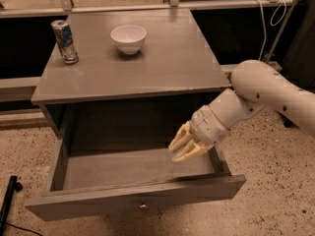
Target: Open top drawer
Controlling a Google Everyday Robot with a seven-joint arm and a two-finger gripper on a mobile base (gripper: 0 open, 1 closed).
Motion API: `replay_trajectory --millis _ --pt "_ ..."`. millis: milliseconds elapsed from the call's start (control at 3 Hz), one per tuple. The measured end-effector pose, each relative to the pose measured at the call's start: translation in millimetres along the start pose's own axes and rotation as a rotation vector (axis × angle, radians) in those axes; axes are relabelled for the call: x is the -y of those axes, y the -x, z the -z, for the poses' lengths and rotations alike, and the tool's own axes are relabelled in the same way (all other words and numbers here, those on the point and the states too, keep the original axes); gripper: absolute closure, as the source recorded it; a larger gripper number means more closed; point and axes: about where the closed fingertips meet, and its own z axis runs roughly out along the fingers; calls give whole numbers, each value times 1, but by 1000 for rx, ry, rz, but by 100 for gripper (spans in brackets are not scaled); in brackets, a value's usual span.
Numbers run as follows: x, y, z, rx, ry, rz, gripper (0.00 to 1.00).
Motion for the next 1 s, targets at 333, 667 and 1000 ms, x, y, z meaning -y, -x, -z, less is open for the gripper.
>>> replay_trajectory --millis 333,667,1000 --pt "0 0 0 0 0 0 4" --pt "0 0 0 0 0 0 0" --pt "0 0 0 0 0 0 0"
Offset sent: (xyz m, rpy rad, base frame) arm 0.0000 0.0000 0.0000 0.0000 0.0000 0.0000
